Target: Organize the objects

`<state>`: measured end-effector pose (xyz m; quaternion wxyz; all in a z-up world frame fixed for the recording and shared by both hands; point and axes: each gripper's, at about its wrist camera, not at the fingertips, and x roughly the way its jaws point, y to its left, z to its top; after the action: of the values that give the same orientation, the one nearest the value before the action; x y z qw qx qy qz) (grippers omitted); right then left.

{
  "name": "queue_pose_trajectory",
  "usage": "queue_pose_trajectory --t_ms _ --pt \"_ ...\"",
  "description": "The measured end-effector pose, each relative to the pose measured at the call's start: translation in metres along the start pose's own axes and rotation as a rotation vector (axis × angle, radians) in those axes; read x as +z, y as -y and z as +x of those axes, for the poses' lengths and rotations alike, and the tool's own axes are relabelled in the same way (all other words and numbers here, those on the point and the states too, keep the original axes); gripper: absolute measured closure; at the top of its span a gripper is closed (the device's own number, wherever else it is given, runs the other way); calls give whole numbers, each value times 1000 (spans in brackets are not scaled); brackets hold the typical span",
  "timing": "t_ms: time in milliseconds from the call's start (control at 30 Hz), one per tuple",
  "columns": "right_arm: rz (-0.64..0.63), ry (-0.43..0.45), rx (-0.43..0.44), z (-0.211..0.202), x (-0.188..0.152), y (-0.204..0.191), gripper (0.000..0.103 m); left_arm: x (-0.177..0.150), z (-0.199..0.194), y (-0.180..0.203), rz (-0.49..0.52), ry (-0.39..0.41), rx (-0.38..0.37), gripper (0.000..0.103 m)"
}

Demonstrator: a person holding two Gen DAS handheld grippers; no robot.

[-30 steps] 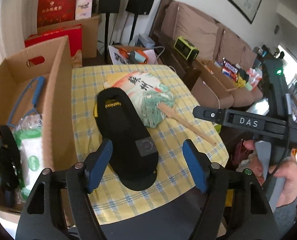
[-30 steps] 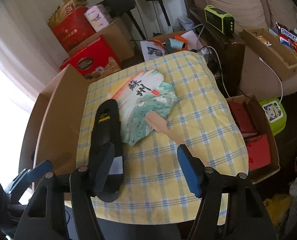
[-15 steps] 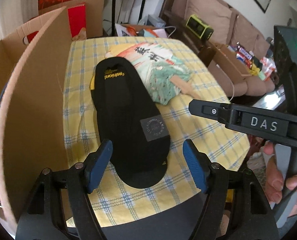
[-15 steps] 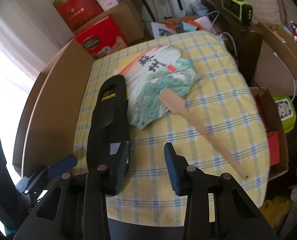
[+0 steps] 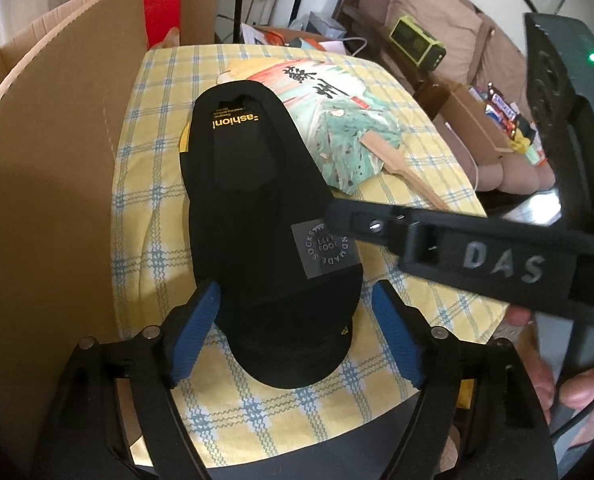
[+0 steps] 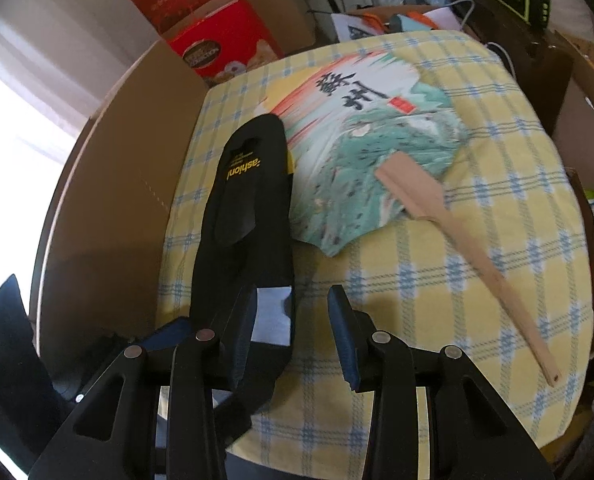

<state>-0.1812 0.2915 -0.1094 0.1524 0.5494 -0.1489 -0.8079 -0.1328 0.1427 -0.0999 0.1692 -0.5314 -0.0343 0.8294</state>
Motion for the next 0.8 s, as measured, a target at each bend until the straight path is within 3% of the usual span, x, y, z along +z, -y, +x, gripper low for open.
queue_pose_trajectory --t_ms 300,367,433,633,800 --pt "7 -40 51 13 1 0 66 2 3 -3 -14 -6 -46 26" --pt "14 -46 60 13 1 2 78 1 3 -3 -9 -3 -48 26" --pt "9 -31 43 13 1 0 83 1 3 -3 -9 0 -52 26" --pt "43 -9 89 4 -1 4 91 -1 2 0 15 10 -85 26" --pt "32 23 71 -12 -5 4 93 -2 1 12 41 8 -133 26"
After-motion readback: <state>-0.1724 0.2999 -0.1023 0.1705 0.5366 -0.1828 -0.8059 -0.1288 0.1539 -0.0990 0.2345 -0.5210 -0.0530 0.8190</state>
